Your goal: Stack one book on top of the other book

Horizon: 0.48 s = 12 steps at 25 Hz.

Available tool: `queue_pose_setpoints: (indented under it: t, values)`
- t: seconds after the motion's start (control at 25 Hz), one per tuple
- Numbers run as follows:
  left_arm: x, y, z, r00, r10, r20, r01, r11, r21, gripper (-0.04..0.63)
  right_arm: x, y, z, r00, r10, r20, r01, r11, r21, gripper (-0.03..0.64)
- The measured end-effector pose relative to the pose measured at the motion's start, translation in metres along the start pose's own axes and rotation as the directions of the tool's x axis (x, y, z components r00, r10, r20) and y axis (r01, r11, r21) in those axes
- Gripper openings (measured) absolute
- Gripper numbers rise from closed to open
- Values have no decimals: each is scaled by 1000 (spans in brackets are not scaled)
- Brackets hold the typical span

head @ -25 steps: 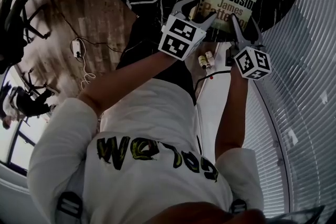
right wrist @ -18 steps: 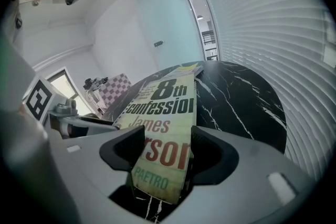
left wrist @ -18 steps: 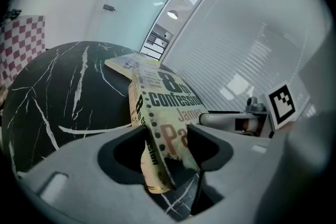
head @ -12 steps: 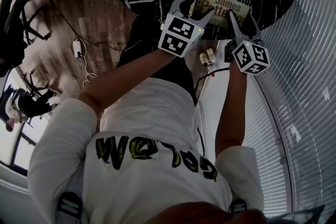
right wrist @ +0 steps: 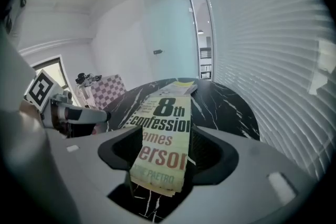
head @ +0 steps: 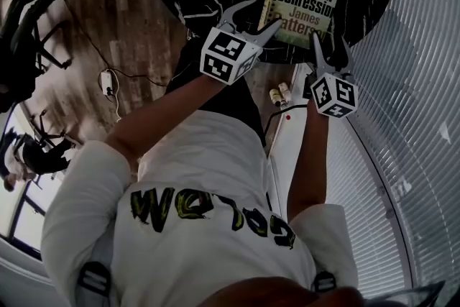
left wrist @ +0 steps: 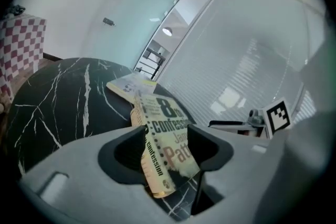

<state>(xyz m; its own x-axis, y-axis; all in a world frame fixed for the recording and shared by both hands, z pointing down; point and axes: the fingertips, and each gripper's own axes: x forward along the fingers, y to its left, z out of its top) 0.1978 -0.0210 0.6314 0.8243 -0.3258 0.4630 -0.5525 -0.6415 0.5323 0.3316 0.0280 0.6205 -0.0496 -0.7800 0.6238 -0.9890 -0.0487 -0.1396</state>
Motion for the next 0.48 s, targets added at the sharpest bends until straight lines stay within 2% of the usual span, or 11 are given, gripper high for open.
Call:
queue_pose_setpoints:
  t: [0.12, 0.48]
  values:
    - [-22, -13, 27, 994, -54, 97, 53, 999, 13, 252, -17, 22, 20, 999, 18, 46, -16, 999, -41, 290]
    - [-92, -30, 77, 972, -101, 214, 74, 989, 131, 216, -45, 86, 71, 975, 92, 203, -73, 993, -97, 235]
